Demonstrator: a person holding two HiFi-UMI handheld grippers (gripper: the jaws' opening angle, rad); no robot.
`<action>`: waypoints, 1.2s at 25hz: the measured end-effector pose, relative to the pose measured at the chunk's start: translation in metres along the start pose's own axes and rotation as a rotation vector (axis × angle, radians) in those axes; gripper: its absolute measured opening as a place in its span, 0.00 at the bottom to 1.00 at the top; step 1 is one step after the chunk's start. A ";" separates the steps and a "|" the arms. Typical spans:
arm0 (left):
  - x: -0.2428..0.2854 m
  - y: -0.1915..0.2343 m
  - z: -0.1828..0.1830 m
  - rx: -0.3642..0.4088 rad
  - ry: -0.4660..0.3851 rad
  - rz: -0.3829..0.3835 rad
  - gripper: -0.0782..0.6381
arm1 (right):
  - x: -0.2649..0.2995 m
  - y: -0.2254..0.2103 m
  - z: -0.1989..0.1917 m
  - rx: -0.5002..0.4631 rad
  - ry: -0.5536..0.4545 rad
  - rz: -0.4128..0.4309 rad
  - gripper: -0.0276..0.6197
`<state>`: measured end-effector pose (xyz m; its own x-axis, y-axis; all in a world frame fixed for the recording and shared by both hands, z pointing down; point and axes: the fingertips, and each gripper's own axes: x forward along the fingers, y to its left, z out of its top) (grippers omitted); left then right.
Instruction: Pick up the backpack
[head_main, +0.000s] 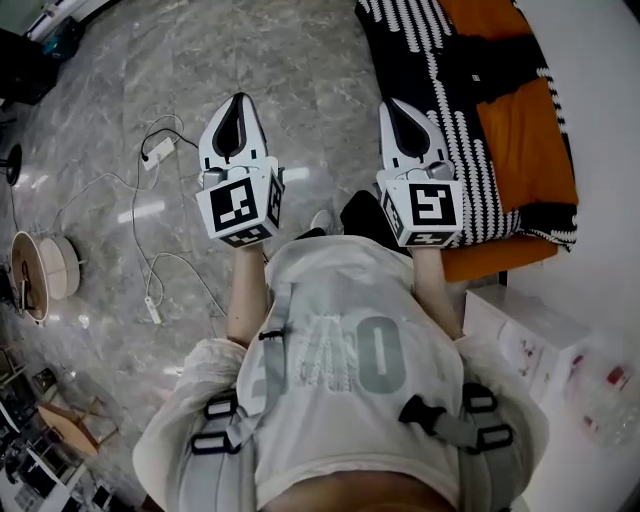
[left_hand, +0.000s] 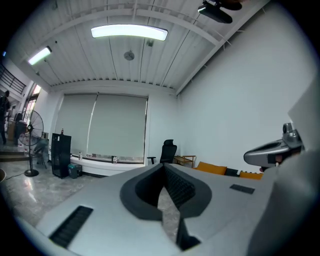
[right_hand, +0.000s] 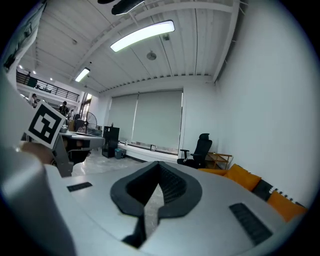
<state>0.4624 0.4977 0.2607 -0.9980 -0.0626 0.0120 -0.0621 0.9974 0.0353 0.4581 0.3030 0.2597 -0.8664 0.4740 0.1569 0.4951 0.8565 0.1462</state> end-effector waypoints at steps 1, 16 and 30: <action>0.005 0.001 -0.001 -0.001 -0.001 -0.003 0.13 | 0.004 -0.004 -0.002 0.008 0.004 -0.005 0.05; 0.137 0.020 -0.023 0.046 -0.027 0.046 0.13 | 0.138 -0.066 -0.032 0.064 -0.030 0.042 0.05; 0.389 0.017 -0.016 -0.020 0.016 0.106 0.14 | 0.360 -0.222 -0.001 0.007 0.038 0.097 0.05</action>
<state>0.0730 0.4901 0.2815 -0.9986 0.0424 0.0322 0.0441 0.9976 0.0527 0.0361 0.2839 0.2846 -0.8111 0.5471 0.2071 0.5762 0.8082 0.1217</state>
